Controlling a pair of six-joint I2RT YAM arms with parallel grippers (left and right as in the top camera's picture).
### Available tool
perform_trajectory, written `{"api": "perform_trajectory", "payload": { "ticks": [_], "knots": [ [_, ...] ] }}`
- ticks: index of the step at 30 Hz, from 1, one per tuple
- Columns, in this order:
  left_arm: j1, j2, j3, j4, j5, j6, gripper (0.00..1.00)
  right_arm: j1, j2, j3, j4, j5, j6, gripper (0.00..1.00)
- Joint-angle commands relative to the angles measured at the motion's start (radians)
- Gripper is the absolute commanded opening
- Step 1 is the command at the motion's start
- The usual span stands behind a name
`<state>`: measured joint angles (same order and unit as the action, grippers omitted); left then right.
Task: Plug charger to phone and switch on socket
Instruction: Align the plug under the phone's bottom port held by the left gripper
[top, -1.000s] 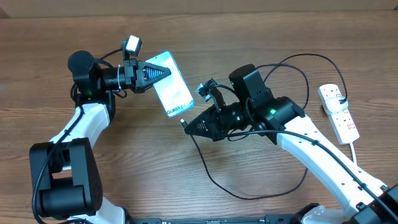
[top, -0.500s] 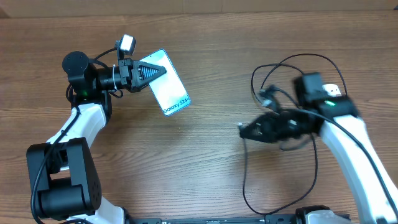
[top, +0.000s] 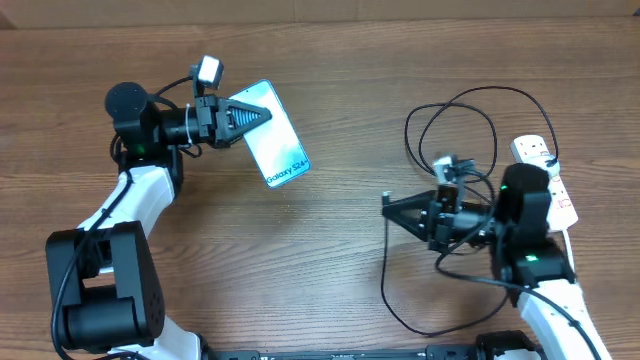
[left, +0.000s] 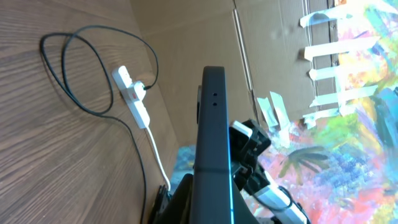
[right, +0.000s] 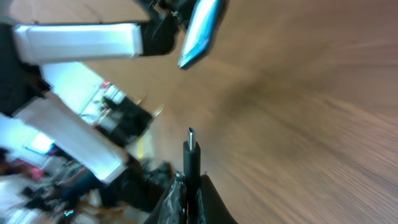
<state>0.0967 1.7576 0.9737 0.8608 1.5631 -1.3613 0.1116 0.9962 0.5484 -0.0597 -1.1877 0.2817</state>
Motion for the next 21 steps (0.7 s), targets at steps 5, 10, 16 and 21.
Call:
{"api": "perform_trajectory", "payload": {
  "ticks": [5,10,16,21],
  "knots": [
    [-0.025,0.005,0.024,0.008,0.017,0.011,0.04,0.24,0.043,-0.006,0.172,0.173,0.344,0.04],
    [-0.025,0.005,0.024,0.008,0.017,0.015,0.04,0.355,0.05,-0.006,0.268,0.228,0.382,0.04],
    [-0.025,0.005,0.024,0.008,0.007,0.014,0.04,0.372,0.05,-0.006,0.292,0.233,0.4,0.04],
    [-0.025,0.005,0.024,0.008,-0.019,0.014,0.04,0.372,0.05,-0.006,0.29,0.233,0.4,0.04]
  ]
}}
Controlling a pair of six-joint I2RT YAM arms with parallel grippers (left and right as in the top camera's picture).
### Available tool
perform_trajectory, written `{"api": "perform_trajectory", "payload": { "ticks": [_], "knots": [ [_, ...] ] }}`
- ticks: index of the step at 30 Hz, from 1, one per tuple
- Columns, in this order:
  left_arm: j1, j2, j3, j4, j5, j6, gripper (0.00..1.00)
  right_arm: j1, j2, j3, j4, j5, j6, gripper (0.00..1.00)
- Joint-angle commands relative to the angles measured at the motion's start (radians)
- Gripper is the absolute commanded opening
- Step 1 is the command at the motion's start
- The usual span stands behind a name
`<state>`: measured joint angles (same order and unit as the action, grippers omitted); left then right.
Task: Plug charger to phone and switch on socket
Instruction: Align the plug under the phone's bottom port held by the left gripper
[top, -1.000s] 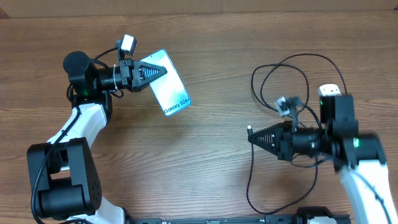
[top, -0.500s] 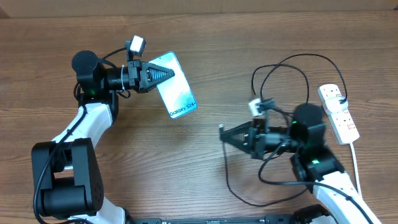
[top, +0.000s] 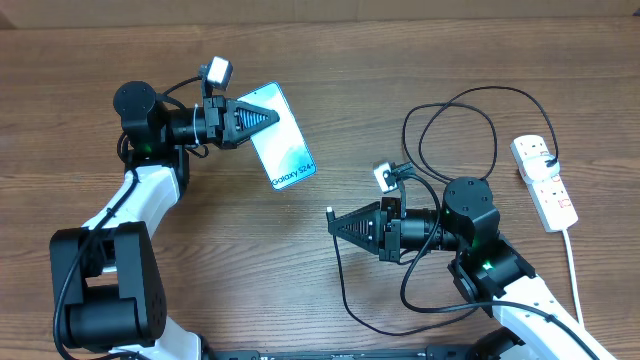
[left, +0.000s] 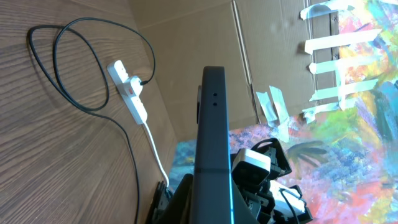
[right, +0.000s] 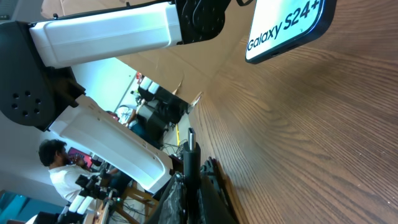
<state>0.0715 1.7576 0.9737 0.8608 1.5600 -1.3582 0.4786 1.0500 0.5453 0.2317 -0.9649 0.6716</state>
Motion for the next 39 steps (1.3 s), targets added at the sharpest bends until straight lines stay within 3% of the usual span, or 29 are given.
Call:
{"api": "perform_trajectory", "payload": {
  "ticks": [1,14,26,33,39],
  "knots": [
    [0.0,0.005,0.024,0.008,-0.019,0.009,0.04,0.005,-0.004,-0.003,-0.001,0.011,0.01,0.04],
    [-0.026,0.005,0.024,0.008,0.023,0.008,0.04,0.077,0.224,-0.002,0.209,0.005,0.061,0.04],
    [-0.044,0.005,0.023,0.002,0.023,0.01,0.04,0.063,0.261,0.015,0.206,0.001,-0.006,0.04],
    [-0.13,0.005,0.023,0.002,0.023,0.066,0.04,0.021,0.261,0.018,0.048,0.055,-0.079,0.04],
    [-0.126,0.005,0.023,0.0,0.023,0.097,0.04,0.014,0.254,0.027,0.043,0.018,-0.098,0.04]
  ]
}}
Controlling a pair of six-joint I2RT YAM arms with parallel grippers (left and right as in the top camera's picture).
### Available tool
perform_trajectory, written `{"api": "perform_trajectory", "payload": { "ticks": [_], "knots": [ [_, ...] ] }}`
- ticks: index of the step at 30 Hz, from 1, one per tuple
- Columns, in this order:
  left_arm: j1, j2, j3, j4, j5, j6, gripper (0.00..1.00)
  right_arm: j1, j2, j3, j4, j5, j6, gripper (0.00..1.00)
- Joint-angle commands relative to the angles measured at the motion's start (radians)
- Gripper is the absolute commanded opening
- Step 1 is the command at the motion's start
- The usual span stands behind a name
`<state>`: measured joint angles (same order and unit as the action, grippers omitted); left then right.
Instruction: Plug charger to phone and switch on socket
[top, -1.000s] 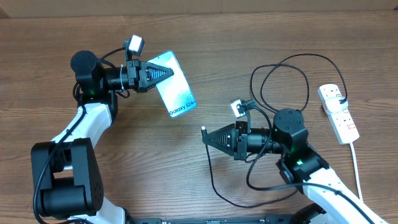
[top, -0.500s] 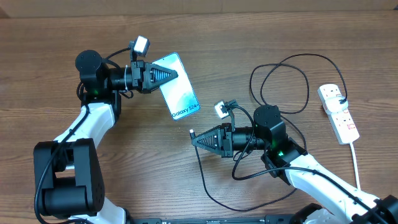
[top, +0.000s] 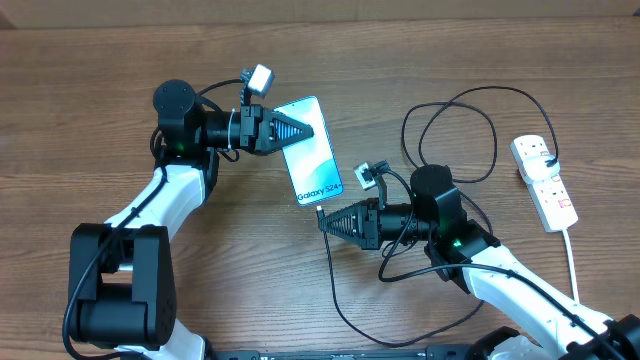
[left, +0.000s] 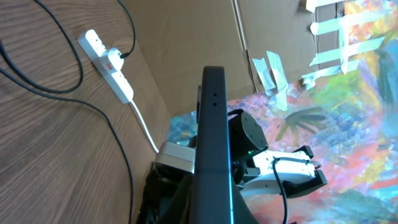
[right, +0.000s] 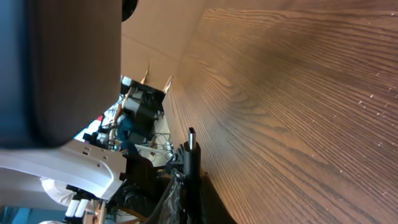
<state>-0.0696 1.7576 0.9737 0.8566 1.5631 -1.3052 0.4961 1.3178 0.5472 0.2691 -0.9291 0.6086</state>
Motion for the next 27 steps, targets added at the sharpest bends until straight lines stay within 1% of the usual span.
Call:
{"api": "perform_trajectory", "payload": {
  "ticks": [1,4,8,10,15,17,21,27],
  "knots": [
    [0.018,0.005,0.023,0.003,0.019,0.047,0.04,-0.004,-0.018,0.028,0.005,-0.018,-0.035,0.04],
    [0.02,0.005,0.023,-0.019,0.019,0.068,0.04,-0.004,-0.036,0.031,0.005,-0.018,-0.038,0.04],
    [0.022,0.005,0.023,-0.098,0.019,0.135,0.04,-0.005,-0.065,0.039,-0.014,-0.018,-0.044,0.04],
    [0.022,0.005,0.023,-0.122,0.019,0.15,0.04,-0.01,-0.075,0.06,-0.071,-0.022,-0.087,0.04],
    [0.022,0.005,0.023,-0.127,0.019,0.15,0.04,-0.022,-0.079,0.16,-0.342,-0.006,-0.243,0.04],
    [0.022,0.005,0.023,-0.127,0.019,0.15,0.04,-0.022,-0.079,0.185,-0.402,-0.007,-0.27,0.04],
    [0.022,0.005,0.023,-0.127,0.019,0.15,0.04,-0.022,-0.079,0.208,-0.409,-0.044,-0.27,0.04],
    [0.022,0.005,0.023,-0.127,0.019,0.15,0.04,-0.022,-0.075,0.214,-0.41,-0.044,-0.27,0.04]
  ]
}}
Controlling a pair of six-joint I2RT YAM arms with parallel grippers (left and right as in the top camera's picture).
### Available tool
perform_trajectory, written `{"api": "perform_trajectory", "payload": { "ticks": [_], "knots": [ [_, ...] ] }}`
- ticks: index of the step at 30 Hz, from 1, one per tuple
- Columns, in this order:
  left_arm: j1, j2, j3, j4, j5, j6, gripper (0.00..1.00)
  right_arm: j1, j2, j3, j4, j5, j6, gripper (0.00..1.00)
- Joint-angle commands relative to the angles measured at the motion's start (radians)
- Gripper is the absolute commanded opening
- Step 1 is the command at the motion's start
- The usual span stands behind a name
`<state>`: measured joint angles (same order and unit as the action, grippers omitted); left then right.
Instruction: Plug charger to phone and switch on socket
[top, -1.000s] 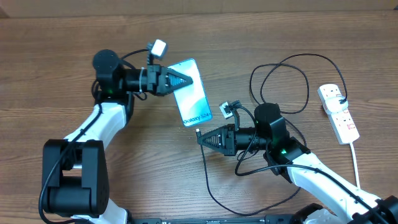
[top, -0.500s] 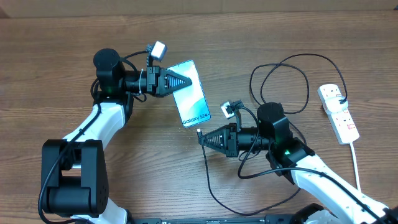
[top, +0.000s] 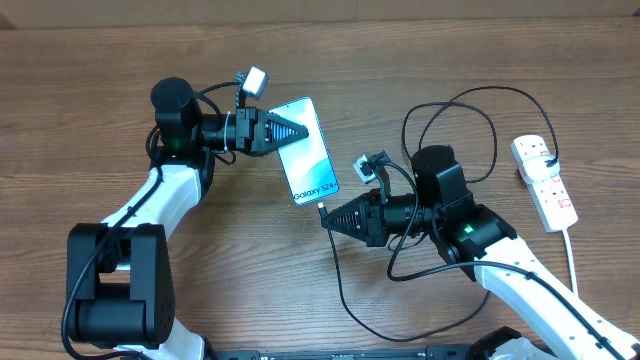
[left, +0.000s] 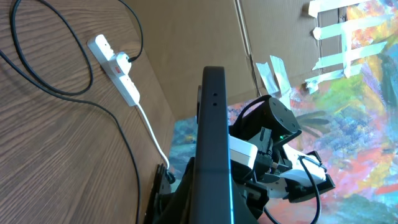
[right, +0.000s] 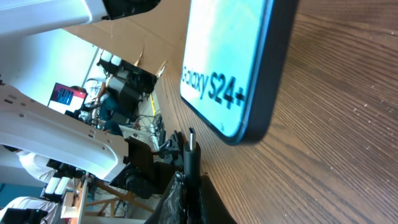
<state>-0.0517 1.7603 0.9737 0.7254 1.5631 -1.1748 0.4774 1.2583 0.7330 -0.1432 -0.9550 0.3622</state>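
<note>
My left gripper (top: 290, 131) is shut on the phone (top: 310, 150), a Galaxy S24+ with a lit pale-blue screen, held above the table's middle; its dark edge (left: 213, 137) fills the left wrist view. My right gripper (top: 335, 215) is shut on the black charger plug (right: 191, 152), whose metal tip (top: 322, 209) sits just below the phone's lower end (right: 233, 81), apart from it. The black cable (top: 345, 290) loops back to the white socket strip (top: 541, 180) at the far right.
The cable makes big loops (top: 450, 120) on the wooden table (top: 100, 60) behind the right arm. The socket strip (left: 115, 68) also shows in the left wrist view, with a cardboard wall (left: 186, 37) behind it.
My right gripper has lifted the plug closer, so its tip now sits right under the phone's lower end. The phone has shifted slightly left and up.
First the phone was held at the far left and the plug near the socket strip at the right. Both grippers then stood closer together over the table's middle. Now plug tip and phone's lower end nearly meet.
</note>
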Motion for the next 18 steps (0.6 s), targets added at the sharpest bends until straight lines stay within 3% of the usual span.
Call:
{"api": "perform_trajectory", "payload": {
  "ticks": [1,18],
  "knots": [
    [0.004,0.002,0.023,0.004,0.019,0.02,0.04,-0.003,-0.012,0.029,0.005,-0.018,-0.024,0.04],
    [0.004,0.002,0.023,0.004,0.019,0.019,0.04,-0.05,0.012,0.027,0.029,-0.061,-0.023,0.04]
  ]
}}
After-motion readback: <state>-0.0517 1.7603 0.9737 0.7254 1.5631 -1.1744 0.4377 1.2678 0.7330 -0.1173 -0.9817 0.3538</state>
